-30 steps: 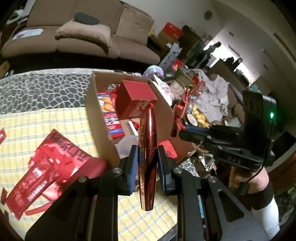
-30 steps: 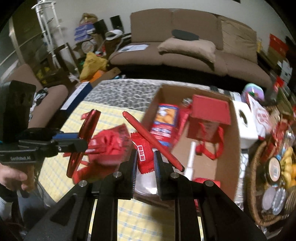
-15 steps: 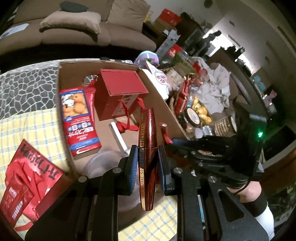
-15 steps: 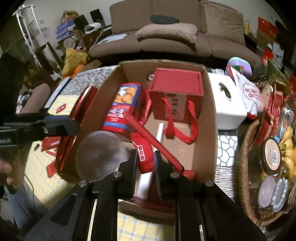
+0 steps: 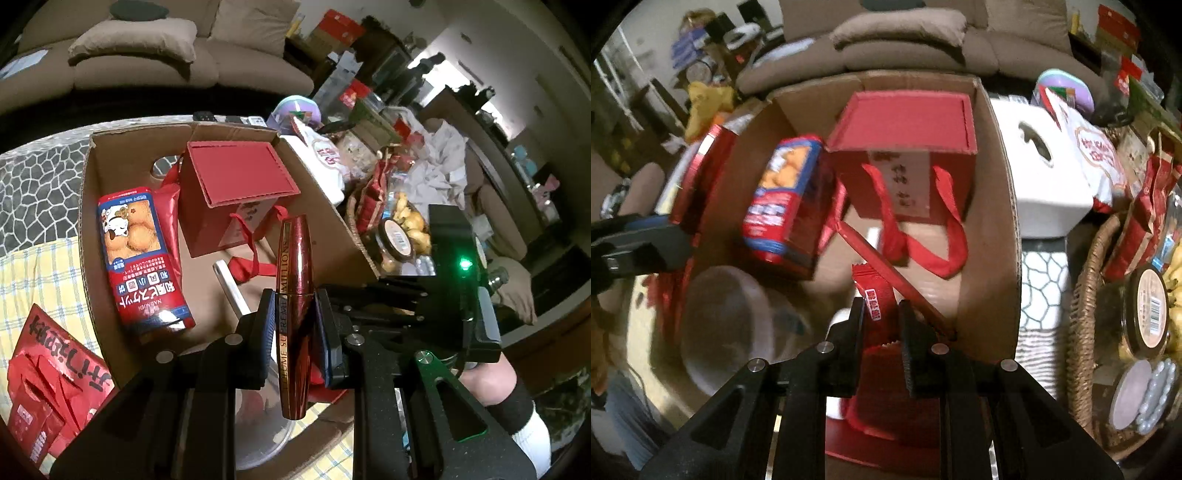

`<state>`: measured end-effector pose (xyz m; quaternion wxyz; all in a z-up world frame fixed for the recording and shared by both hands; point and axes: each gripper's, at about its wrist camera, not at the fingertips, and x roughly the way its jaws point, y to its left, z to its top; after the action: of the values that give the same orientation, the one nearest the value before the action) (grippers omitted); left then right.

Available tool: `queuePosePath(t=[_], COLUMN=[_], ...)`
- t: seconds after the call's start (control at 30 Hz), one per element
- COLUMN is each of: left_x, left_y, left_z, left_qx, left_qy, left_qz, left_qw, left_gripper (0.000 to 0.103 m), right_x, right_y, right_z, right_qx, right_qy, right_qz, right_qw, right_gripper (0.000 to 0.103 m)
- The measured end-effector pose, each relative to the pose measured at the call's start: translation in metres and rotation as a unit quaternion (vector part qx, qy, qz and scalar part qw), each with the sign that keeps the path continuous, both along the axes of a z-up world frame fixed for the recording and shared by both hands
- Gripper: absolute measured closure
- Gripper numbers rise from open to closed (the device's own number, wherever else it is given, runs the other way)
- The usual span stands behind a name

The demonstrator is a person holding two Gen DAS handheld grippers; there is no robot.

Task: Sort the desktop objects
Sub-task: 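Lower the mascara and red stick into the box and open both tools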

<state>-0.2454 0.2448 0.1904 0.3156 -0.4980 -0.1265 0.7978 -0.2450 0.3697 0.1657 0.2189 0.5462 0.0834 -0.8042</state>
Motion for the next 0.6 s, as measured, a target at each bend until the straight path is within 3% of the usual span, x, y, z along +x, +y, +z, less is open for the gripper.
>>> queuePosePath(t=[0.13, 0.3, 0.43, 0.6], left_x=[-0.003, -0.008, -0.011, -0.015], left_y=[0.002, 0.004, 0.006, 0.012], left_z=[-0.001, -0.005, -0.004, -0.003], left_qx=[-0.001, -0.003, -0.005, -0.009], left_qy=[0.000, -0.004, -0.004, -0.001], left_qz=[-0.001, -0.002, 0.000, 0.001], left_qw=[1.0000, 1.0000, 1.0000, 1.0000], left_gripper=[0.084, 0.084, 0.084, 0.084], right_x=[-0.010, -0.018, -0.014, -0.001], right_y=[-0.009, -0.016, -0.016, -0.005], right_z=[-0.009, -0.012, -0.002, 0.024], right_qx=[0.031, 0.049, 0.044, 0.042], right_qy=[-0.016, -0.020, -0.008, 0.023], right_qz=[-0.009, -0.019, -0.021, -0.022], right_qw=[0.999, 0.998, 0.999, 0.999], right_gripper=[0.087, 0.076, 0.063, 0.060])
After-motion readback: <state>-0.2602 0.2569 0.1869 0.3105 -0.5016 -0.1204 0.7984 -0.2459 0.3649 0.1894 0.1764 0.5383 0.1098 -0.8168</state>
